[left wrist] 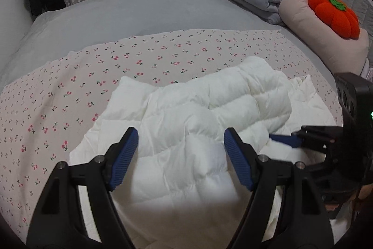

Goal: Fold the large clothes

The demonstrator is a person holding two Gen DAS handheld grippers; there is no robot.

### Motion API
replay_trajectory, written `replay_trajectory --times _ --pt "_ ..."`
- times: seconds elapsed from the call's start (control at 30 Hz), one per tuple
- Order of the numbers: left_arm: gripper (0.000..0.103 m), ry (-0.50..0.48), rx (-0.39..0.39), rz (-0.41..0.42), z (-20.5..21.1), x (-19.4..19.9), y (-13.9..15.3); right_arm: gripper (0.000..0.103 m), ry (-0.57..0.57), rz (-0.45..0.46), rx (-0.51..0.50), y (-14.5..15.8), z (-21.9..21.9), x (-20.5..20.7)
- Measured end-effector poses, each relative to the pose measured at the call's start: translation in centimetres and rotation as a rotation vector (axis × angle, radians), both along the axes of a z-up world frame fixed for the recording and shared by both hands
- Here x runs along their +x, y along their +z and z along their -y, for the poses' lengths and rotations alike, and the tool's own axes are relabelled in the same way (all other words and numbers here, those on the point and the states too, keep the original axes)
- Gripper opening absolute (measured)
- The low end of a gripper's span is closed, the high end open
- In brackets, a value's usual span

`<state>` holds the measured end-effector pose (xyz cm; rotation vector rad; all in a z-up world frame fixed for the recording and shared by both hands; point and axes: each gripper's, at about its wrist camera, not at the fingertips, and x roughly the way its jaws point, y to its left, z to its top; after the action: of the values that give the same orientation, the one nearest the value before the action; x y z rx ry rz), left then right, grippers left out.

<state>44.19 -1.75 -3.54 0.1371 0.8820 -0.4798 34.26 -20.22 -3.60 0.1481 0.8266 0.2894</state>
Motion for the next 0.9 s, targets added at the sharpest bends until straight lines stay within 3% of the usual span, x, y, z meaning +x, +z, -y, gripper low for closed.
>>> replay_trajectory --times 0.13,0.23,0.4,0.57,0.7,0.8,0.9 --pt "0.077 0.01 0.038 -0.043 0.0 0.3 -2.4 0.048 -0.012 0.016 -0.019 1.1 -0.1 -0.3" --pt "0.077 -0.001 0.073 -0.03 0.2 -0.4 -3.7 0.048 -0.056 0.087 -0.036 3.1 1.1 -1.2" --pt "0.077 -0.004 0.061 0.03 0.2 -1.8 -1.9 0.052 -0.092 0.235 -0.175 5.9 1.2 -1.1" --pt "0.077 -0.053 0.052 0.073 -0.1 -4.0 -1.4 0.052 -0.111 0.17 -0.314 2.3 1.1 1.7" --pt "0.077 -0.078 0.065 0.028 -0.2 -4.6 -4.1 0.052 -0.11 0.112 -0.229 -0.7 3.3 2.4" --pt "0.077 -0.05 -0.007 0.021 -0.8 -4.6 -6.3 0.052 -0.115 0.125 -0.202 -1.8 3.9 2.5" --pt "0.077 -0.027 -0.005 0.049 -0.5 -4.9 -6.7 0.052 -0.129 0.146 -0.207 -2.3 3.7 2.6"
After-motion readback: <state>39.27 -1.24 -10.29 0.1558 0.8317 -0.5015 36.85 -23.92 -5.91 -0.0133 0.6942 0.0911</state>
